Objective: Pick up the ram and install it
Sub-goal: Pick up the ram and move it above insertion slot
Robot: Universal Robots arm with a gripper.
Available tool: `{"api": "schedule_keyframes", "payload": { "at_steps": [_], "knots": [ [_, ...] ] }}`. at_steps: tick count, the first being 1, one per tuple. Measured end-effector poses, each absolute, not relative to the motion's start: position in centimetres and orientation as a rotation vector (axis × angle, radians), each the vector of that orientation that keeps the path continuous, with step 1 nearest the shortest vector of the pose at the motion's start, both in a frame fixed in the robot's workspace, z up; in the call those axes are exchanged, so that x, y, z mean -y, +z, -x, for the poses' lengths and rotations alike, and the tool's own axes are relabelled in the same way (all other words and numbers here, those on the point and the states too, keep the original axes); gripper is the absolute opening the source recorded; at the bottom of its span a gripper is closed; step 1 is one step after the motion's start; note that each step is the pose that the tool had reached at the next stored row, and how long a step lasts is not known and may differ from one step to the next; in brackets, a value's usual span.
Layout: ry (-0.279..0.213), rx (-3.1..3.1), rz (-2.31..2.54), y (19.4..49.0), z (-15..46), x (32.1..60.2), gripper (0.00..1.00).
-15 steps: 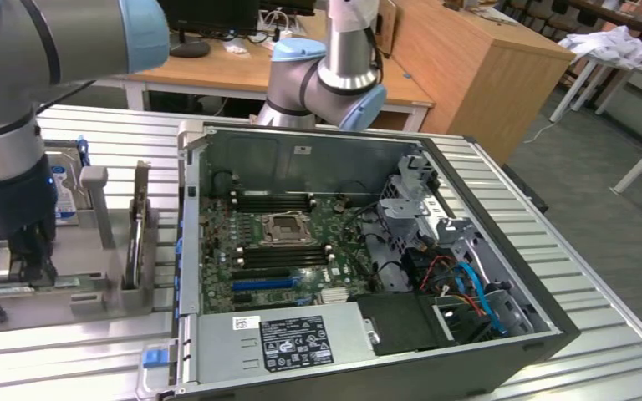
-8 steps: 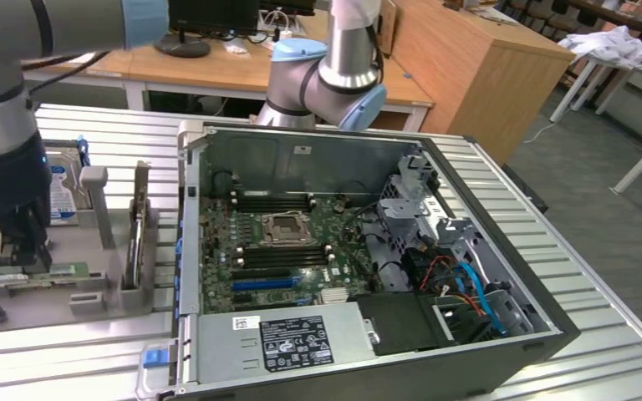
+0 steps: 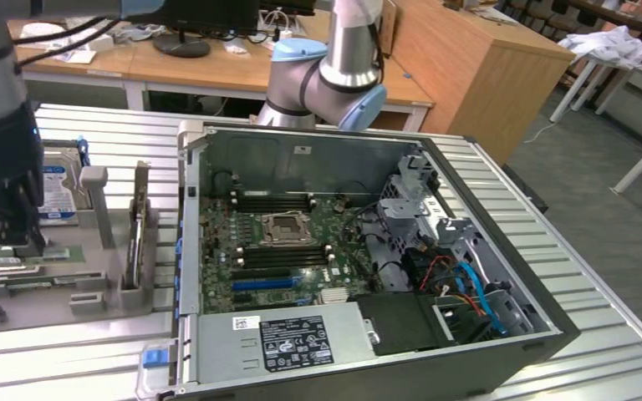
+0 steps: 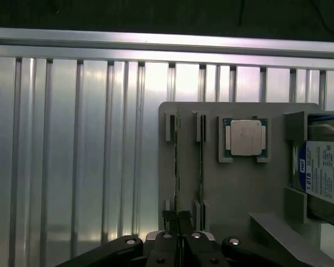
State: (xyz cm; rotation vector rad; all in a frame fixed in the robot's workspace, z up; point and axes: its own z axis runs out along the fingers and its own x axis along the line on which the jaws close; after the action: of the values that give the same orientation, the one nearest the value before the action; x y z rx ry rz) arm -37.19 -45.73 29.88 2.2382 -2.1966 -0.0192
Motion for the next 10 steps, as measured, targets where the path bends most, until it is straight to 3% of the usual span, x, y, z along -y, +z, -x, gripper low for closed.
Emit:
{"api": "schedule_keyframes", "payload": {
  "at_steps": [10],
  "knots": [
    [-0.019, 2.197, -2.238, 33.8, 37.2, 45.7, 0.12]
  ]
}}
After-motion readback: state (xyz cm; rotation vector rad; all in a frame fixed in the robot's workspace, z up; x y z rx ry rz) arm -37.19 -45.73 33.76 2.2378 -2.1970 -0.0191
